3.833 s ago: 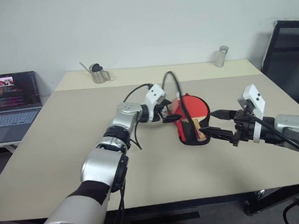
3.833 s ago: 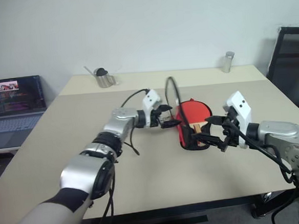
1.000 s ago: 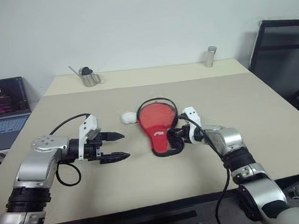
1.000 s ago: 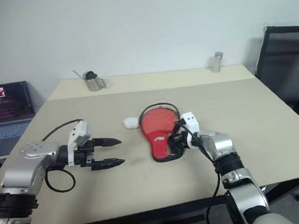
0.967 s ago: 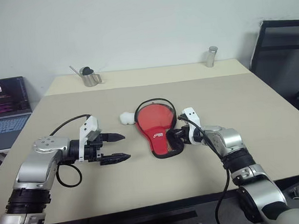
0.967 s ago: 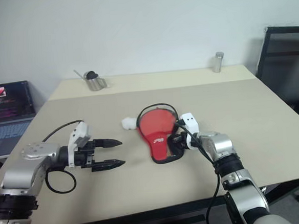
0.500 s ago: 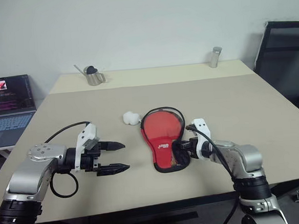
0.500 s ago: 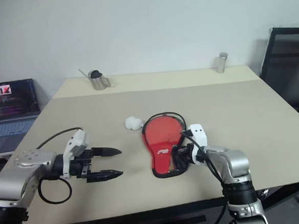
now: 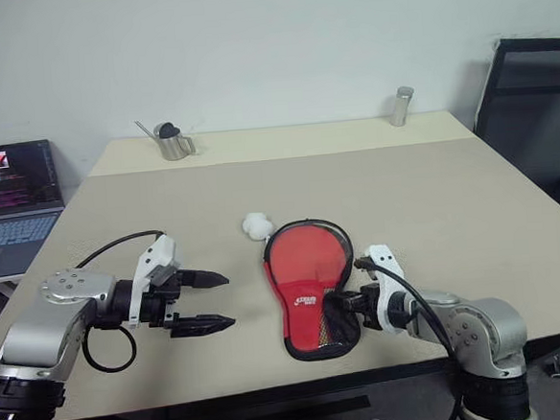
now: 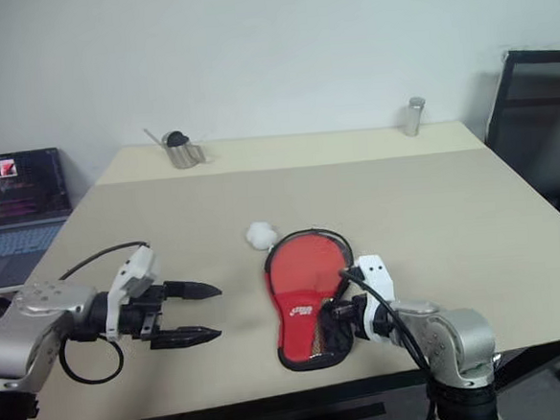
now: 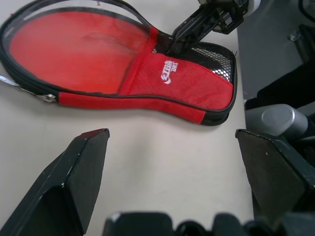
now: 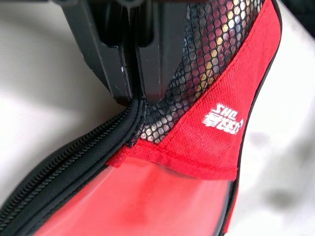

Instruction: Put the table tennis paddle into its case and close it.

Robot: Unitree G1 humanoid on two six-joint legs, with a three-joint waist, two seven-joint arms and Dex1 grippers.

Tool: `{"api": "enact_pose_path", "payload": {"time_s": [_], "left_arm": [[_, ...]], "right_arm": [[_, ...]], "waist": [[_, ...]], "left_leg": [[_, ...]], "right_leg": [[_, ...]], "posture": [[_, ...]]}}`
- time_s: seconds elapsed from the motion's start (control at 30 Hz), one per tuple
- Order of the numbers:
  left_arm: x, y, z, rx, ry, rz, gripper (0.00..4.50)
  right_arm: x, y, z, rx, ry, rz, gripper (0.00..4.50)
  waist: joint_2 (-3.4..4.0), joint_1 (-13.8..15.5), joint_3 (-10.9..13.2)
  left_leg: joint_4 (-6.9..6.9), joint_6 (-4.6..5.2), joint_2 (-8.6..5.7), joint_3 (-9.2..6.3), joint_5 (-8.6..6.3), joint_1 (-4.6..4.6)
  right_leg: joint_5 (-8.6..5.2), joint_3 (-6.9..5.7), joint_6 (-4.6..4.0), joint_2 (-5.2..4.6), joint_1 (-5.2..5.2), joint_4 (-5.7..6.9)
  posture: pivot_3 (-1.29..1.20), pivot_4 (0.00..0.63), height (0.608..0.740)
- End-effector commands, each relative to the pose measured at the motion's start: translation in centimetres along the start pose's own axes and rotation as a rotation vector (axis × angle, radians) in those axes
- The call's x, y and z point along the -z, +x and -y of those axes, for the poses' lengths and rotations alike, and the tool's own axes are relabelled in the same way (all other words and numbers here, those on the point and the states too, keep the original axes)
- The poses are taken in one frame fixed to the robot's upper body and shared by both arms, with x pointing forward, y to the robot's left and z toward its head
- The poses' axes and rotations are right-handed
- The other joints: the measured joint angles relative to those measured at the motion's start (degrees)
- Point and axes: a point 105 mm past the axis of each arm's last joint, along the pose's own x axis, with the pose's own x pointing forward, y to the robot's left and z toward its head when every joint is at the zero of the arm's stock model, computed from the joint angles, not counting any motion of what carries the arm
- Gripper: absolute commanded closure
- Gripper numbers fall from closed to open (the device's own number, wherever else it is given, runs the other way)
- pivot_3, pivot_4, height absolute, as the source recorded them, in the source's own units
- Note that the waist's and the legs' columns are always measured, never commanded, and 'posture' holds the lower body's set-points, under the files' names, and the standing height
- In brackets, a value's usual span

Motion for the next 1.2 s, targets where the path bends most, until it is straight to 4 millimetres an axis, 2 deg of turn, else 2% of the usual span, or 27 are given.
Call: {"api": "enact_pose_path", "payload": {"time_s": [0.03,0.37,0.83,0.93,1.17,1.2], "left_arm": [[-1.3,-0.2,0.8,0.023,0.048,0.012,0.00],[-1.2,0.1,0.7,0.038,0.040,0.005,0.00],[-1.1,0.4,0.3,0.028,0.041,0.004,0.00],[-1.0,0.3,0.2,0.018,0.040,0.005,0.00],[-0.8,0.9,0.1,0.009,0.041,0.021,0.00],[-0.8,1.0,0.1,0.006,0.041,0.027,0.00]], "right_arm": [[0.3,-0.3,-1.9,-0.075,-0.045,0.001,4.48],[1.4,-1.3,-1.0,-0.041,-0.043,-0.025,4.48],[0.9,-1.6,0.7,0.074,-0.014,0.000,4.48],[0.5,-2.0,1.0,0.106,-0.004,0.020,3.78],[-0.9,-2.9,0.6,0.142,-0.023,0.089,1.37],[-1.2,-3.2,0.6,0.146,-0.040,0.102,1.13]], "waist": [[0.00,0.00,0.00],[0.00,0.02,0.00],[-0.01,0.10,0.00],[-0.01,0.11,0.00],[0.00,0.32,0.00],[0.00,0.33,0.00]], "left_leg": [[0.00,-0.01,0.00,0.01,-0.01,-0.01],[-0.02,-0.02,-0.01,0.02,-0.02,-0.03],[-0.02,-0.03,-0.03,0.02,-0.02,-0.04],[-0.02,-0.03,-0.03,0.02,-0.02,-0.04],[-0.02,-0.03,-0.02,0.02,-0.02,-0.05],[-0.02,-0.03,-0.03,0.02,-0.02,-0.05]], "right_leg": [[0.00,0.01,0.00,0.00,-0.03,0.00],[0.00,-0.03,0.00,0.03,-0.08,-0.01],[-0.01,-0.02,0.01,0.03,-0.08,-0.02],[-0.01,-0.03,0.01,0.03,-0.08,-0.02],[-0.01,-0.03,0.01,0.02,-0.10,-0.02],[-0.01,-0.02,0.01,0.02,-0.11,-0.03]], "posture": [[0.00,0.150,0.740],[0.00,0.150,0.740],[0.00,0.150,0.740],[0.00,0.150,0.740],[0.00,0.150,0.740],[0.00,0.150,0.740]]}}
